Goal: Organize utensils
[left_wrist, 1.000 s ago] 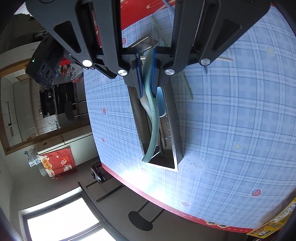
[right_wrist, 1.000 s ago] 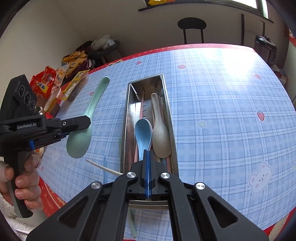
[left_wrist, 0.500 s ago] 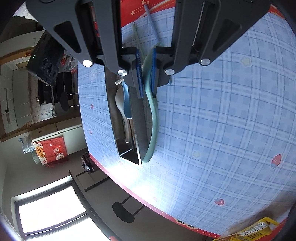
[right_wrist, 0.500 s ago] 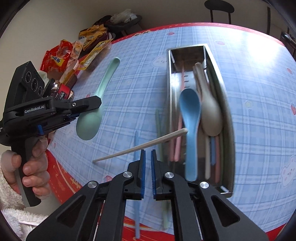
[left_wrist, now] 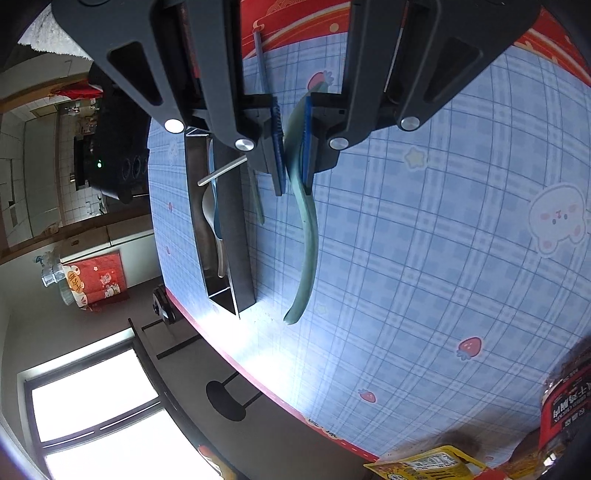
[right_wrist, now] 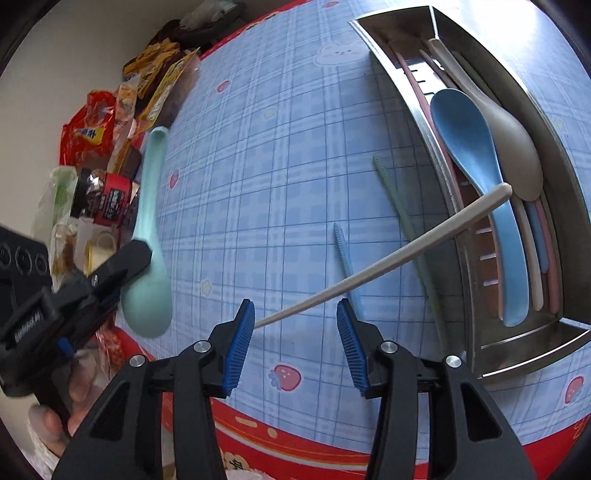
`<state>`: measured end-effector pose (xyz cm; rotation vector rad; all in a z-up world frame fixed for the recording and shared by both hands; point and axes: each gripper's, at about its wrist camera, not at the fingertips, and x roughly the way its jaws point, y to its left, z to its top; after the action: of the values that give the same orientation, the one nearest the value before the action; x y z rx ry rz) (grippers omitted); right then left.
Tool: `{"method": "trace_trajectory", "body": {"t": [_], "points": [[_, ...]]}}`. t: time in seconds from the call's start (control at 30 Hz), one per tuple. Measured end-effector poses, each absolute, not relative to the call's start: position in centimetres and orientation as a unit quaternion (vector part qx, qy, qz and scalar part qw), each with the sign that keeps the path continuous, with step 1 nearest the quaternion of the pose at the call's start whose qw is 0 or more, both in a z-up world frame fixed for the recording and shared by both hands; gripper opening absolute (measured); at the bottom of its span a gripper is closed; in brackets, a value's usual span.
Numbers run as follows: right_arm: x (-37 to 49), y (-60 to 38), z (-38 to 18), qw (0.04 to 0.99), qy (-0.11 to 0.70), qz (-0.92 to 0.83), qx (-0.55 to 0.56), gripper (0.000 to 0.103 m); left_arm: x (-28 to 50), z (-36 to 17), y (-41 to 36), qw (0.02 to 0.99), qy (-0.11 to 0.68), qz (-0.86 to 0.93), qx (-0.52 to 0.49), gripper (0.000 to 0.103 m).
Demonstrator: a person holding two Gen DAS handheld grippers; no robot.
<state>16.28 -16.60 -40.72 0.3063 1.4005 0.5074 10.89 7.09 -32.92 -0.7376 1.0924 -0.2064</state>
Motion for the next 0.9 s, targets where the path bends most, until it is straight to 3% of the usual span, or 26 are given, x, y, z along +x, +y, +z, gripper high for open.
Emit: {"method": "trace_trajectory", "body": {"t": [0.07, 0.13, 0.27, 0.9], "points": [[16.6, -16.5, -41.0, 0.729, 0.635, 0.206, 0.147, 0.043, 10.6, -32.9, 7.5, 0.786, 0.504, -0.096, -0.344, 0.013], [16.8, -16.5, -41.1, 0.734, 0.636, 0.190, 0.146, 0.020, 10.4, -32.8, 7.7, 0.788, 0.501, -0.098, -0.344, 0.013], [17.1, -17.3, -40.9, 0.739, 0.629, 0.174, 0.170, 0.006, 10.6, -32.4, 7.6, 0.791, 0.498, -0.105, -0.340, 0.013], [17.4, -25.1, -34.4, 0.805, 0.528, 0.209, 0.171, 0.006, 15.4, -30.8, 1.3, 0.777, 0.516, -0.161, -0.323, 0.013]]}}
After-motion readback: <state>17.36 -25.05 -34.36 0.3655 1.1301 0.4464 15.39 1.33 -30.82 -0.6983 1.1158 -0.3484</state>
